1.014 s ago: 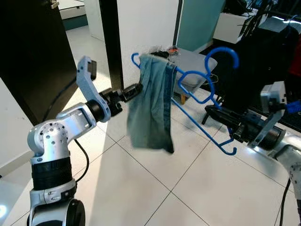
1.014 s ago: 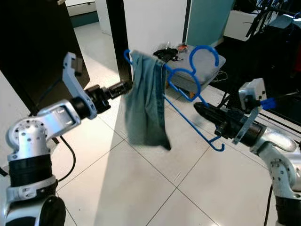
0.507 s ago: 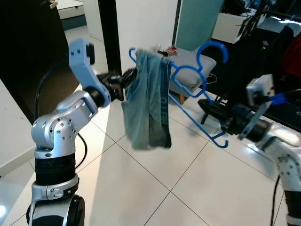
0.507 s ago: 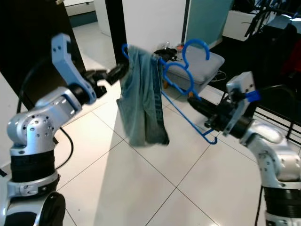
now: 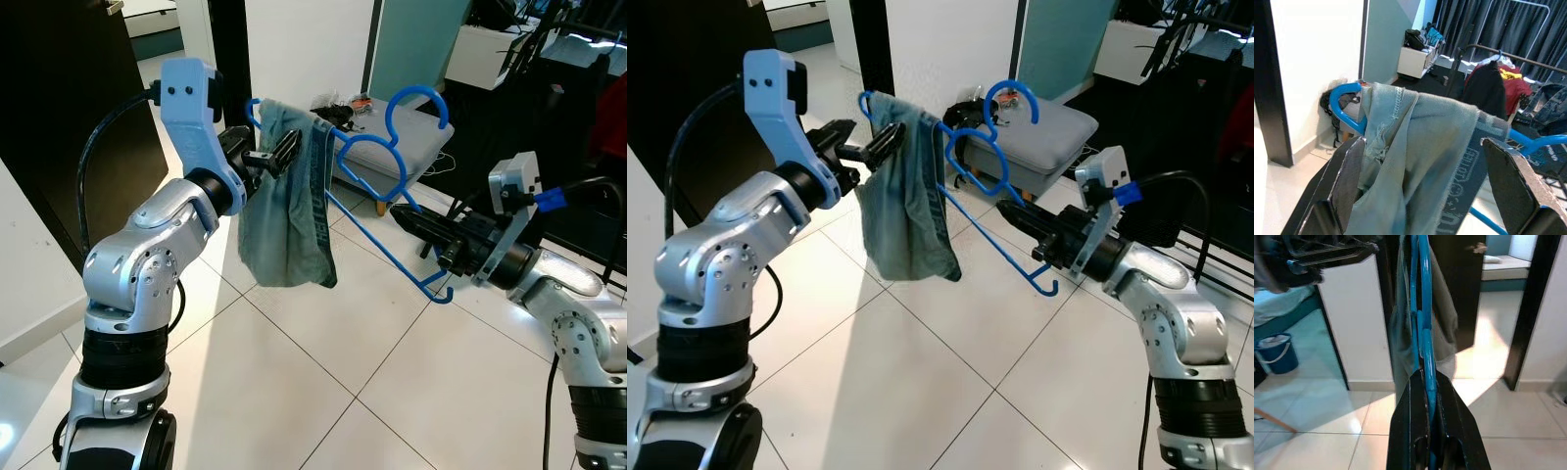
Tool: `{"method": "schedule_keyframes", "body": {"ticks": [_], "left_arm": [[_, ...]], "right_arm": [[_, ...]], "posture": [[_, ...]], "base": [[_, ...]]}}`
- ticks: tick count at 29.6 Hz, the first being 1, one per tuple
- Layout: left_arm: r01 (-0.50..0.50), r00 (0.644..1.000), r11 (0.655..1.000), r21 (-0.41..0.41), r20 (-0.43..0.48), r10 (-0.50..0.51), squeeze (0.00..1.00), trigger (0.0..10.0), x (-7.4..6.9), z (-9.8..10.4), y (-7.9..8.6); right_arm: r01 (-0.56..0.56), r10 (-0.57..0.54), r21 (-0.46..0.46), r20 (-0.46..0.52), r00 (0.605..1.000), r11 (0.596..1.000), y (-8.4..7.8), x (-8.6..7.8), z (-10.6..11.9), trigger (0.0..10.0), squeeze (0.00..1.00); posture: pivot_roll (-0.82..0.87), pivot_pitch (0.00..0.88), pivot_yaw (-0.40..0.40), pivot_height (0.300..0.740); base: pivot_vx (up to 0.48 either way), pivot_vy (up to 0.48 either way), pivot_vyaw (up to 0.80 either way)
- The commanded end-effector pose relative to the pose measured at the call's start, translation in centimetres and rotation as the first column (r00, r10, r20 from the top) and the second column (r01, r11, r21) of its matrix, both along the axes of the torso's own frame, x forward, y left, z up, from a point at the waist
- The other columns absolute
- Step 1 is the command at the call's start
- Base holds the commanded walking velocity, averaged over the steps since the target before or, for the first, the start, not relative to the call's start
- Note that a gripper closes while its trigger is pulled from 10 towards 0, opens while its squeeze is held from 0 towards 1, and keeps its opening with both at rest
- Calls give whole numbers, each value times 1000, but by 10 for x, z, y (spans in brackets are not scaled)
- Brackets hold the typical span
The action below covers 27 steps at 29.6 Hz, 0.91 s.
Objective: Hang hanger
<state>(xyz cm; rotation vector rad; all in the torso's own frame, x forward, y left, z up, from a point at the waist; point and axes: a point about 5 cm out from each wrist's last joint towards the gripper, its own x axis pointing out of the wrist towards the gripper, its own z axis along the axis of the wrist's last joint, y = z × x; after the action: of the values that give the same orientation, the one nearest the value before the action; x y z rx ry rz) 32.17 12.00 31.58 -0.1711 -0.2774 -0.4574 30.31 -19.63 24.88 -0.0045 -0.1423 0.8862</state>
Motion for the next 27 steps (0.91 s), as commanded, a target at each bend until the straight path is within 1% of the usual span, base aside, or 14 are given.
{"method": "schedule_keyframes", "body": {"ticks": [1, 5, 6, 8, 11, 12, 13, 14, 15, 17, 19, 21, 25, 27], "left_arm": [[-49, 998, 998, 50, 36, 48, 0, 10000, -1, 0, 7], [-77, 995, 994, 76, 62, 72, 0, 10000, -1, 1, 7], [-88, 993, 991, 103, 81, 80, 0, 10000, -1, 1, 5], [-113, 988, 980, 162, 123, 94, 0, 10000, -3, 0, -1], [-113, 988, 980, 162, 123, 94, 0, 10000, -3, 0, -1], [-121, 986, 976, 183, 136, 97, 0, 10000, -4, 0, -3], [-121, 986, 976, 183, 136, 97, 0, 10000, -4, 0, -3], [-126, 987, 972, 196, 127, 103, 0, 10000, -4, -4, -6], [-126, 987, 972, 196, 127, 103, 0, 10000, -4, -4, -6], [-144, 986, 969, 200, 108, 124, 0, 10000, -4, -11, -11], [-166, 984, 968, 186, 101, 149, 0, 10000, -3, -13, -13], [-166, 984, 968, 186, 101, 149, 0, 10000, -3, -13, -13], [-228, 969, 957, 178, 136, 206, 0, 10000, -1, -9, -13], [-238, 967, 956, 172, 139, 215, 0, 10000, -1, -8, -13]], "right_arm": [[-15, 15, 1, 22, 1000, 1000, -5, -4, 5, 10000, 0], [-23, 23, 7, 27, 999, 1000, -5, -5, 7, 10000, 0], [-26, 25, 11, 33, 999, 1000, -4, -5, 9, 10000, 0], [15, -16, 23, 46, 999, 1000, -2, 1, 12, 10000, 0], [15, -16, 23, 46, 999, 1000, -2, 1, 12, 10000, 0], [29, -30, 30, 48, 998, 999, -2, 3, 13, 10000, 0], [29, -30, 30, 48, 998, 999, -2, 3, 13, 10000, 0], [52, -54, 41, 50, 997, 998, -1, 7, 14, 10000, 0], [52, -54, 41, 50, 997, 998, -1, 7, 14, 10000, 0], [73, -76, 45, 51, 996, 996, 6, 12, 14, 10000, 0], [68, -71, 48, 52, 996, 996, 11, 13, 14, 10000, 0], [68, -71, 48, 52, 996, 996, 11, 13, 14, 10000, 0], [45, -48, 51, 53, 997, 998, 18, 13, 14, 10000, 0], [42, -44, 51, 53, 998, 998, 19, 13, 14, 10000, 0]], "posture": [[2, 89, -14, 740], [0, 88, -13, 740], [-1, 86, -12, 740], [-1, 85, -12, 740], [-1, 85, -12, 740], [-1, 85, -12, 740], [-1, 85, -12, 740], [0, 88, -12, 740], [0, 88, -12, 740], [3, 90, -13, 740], [5, 92, -13, 740], [5, 92, -13, 740], [4, 92, -12, 740], [3, 91, -12, 740]], "base": [[0, 0, 0], [0, 0, 0], [0, 0, 0], [0, 0, 0], [0, 0, 0], [0, 0, 0], [0, 0, 0], [0, 0, 0], [0, 0, 0], [0, 0, 0], [0, 0, 0], [0, 0, 0], [0, 0, 0], [0, 0, 0]]}}
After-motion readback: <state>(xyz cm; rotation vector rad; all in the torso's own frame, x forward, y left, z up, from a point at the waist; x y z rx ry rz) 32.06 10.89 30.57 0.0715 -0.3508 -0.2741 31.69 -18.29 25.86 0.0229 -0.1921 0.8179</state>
